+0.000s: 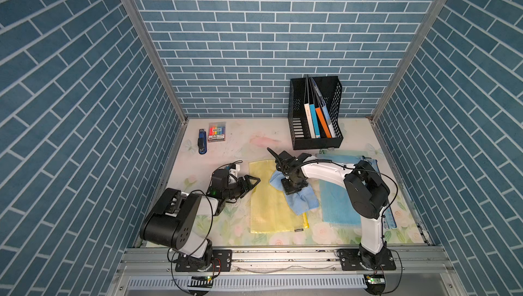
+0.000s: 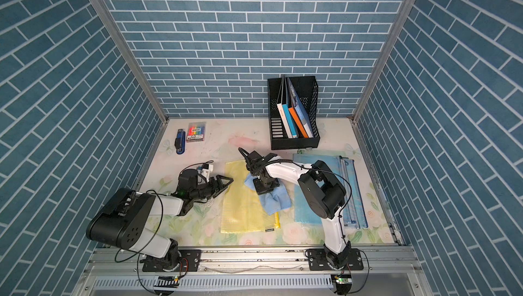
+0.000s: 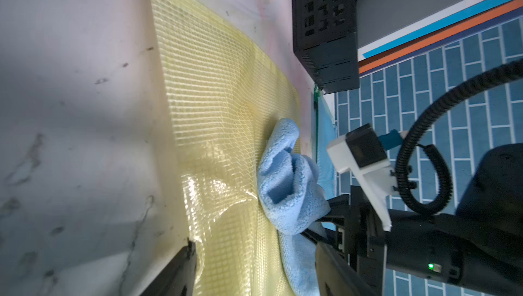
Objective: Wipe the document bag
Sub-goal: Move the document bag to the center of the board, then wipe the dirt from the document bag.
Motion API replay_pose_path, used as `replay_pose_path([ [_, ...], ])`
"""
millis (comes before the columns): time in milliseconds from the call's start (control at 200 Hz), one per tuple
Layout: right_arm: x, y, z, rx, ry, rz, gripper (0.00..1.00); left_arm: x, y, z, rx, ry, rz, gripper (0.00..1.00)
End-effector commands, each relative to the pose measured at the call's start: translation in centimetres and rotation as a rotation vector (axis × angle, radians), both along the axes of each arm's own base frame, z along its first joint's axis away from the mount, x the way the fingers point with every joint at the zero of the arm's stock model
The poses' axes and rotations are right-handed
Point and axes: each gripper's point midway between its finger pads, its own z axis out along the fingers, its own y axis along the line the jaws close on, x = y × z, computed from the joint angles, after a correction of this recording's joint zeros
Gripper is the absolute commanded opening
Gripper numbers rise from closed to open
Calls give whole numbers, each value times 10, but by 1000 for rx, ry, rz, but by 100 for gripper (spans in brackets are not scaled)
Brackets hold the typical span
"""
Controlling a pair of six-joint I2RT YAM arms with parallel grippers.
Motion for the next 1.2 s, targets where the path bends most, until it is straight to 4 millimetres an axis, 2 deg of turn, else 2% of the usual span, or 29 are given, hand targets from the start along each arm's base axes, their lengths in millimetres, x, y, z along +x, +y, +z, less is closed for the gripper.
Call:
replay_pose_path([
  [0,-10,-2,-10,3,42,-17,0,6,-1,36,-120,-91,38,75],
  [135,-12,-2,-11,7,44,-20,0,7,1,51,-196,-121,71,78],
  [360,-14,-3,-12,13,54,-24,0,6,3,44,-197,-114,87,81],
  [550,-14,-2,-12,20,54,-29,0,6,5,59,-303,-135,115,82],
  [775,-16,0,-13,25,57,-34,0,3,2,55,-327,-121,101,81],
  [1075,-16,1,-13,33,56,-41,0,5,-2,67,-367,-154,95,81],
  [1195,-15,2,-13,35,55,-43,0,6,-12,55,-339,-113,62,81],
])
